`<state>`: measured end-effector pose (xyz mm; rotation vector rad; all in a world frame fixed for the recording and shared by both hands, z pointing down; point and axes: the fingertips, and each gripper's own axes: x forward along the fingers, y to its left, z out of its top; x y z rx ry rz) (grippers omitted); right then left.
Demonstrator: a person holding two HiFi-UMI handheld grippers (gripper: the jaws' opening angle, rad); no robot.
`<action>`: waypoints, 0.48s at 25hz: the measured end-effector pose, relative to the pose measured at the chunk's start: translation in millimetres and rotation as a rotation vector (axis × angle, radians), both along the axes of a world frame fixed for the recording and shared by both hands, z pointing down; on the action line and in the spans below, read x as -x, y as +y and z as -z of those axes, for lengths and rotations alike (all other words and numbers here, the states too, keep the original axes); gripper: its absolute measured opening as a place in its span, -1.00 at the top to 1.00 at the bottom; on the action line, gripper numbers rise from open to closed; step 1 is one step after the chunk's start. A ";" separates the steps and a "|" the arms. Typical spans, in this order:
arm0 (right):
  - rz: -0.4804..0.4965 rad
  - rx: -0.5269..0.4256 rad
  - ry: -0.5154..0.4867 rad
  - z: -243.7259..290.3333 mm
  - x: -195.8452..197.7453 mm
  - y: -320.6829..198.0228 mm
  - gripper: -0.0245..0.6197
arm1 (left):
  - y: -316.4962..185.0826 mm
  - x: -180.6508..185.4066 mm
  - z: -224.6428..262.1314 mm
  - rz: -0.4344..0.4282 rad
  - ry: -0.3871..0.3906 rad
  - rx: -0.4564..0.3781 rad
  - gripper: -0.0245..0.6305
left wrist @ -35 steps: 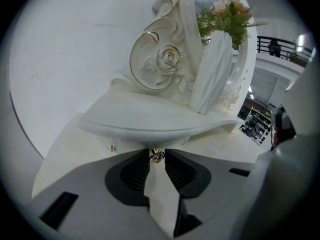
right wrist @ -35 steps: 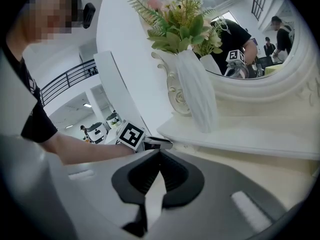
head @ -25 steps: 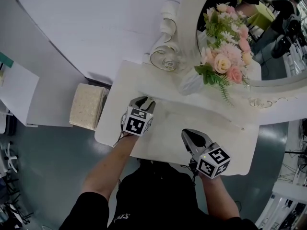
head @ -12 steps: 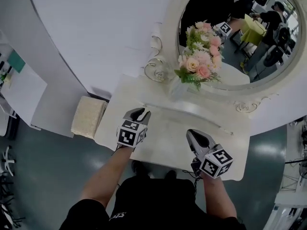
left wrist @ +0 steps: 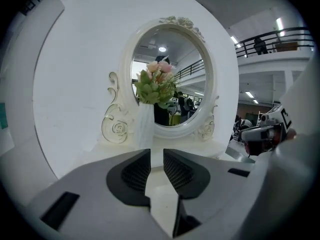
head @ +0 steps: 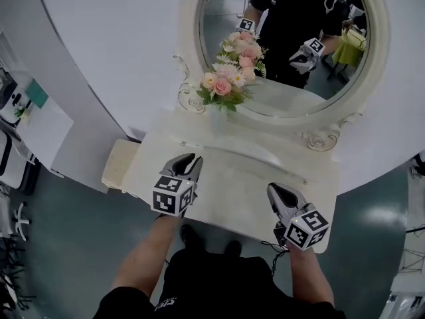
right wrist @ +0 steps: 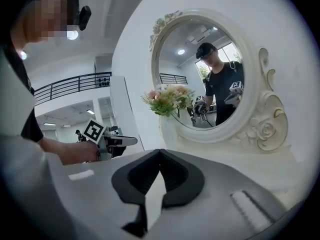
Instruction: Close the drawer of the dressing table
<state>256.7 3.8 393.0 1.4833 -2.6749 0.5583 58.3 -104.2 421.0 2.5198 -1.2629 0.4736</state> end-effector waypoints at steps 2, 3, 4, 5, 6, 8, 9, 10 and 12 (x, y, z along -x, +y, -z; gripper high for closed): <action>-0.004 -0.013 -0.009 4.2 -23.0 8.6 0.89 | 15.1 -13.0 10.5 0.019 0.013 -0.015 0.69; -0.009 -0.026 -0.017 8.1 -32.8 10.6 0.89 | 22.4 -19.2 15.2 0.024 0.016 -0.022 0.71; -0.015 -0.044 -0.023 12.9 -41.2 11.4 0.89 | 29.3 -24.9 20.0 0.026 0.020 -0.028 0.72; -0.024 -0.064 -0.026 18.1 -48.1 11.4 0.90 | 35.9 -30.2 24.7 0.027 0.024 -0.034 0.73; -0.034 -0.085 -0.027 23.3 -53.7 11.6 0.90 | 42.2 -34.9 29.3 0.026 0.031 -0.042 0.75; -0.060 -0.124 -0.021 32.8 -62.7 15.2 0.90 | 53.7 -42.4 36.8 0.022 0.048 -0.054 0.78; -0.077 -0.139 -0.018 36.4 -66.9 18.3 0.90 | 58.1 -45.0 39.7 0.020 0.056 -0.059 0.78; -0.097 -0.152 -0.014 39.1 -71.1 21.4 0.90 | 60.9 -46.9 42.3 0.017 0.062 -0.064 0.80; -0.134 -0.170 -0.008 42.5 -77.7 25.1 0.90 | 60.9 -48.6 47.7 0.007 0.067 -0.075 0.83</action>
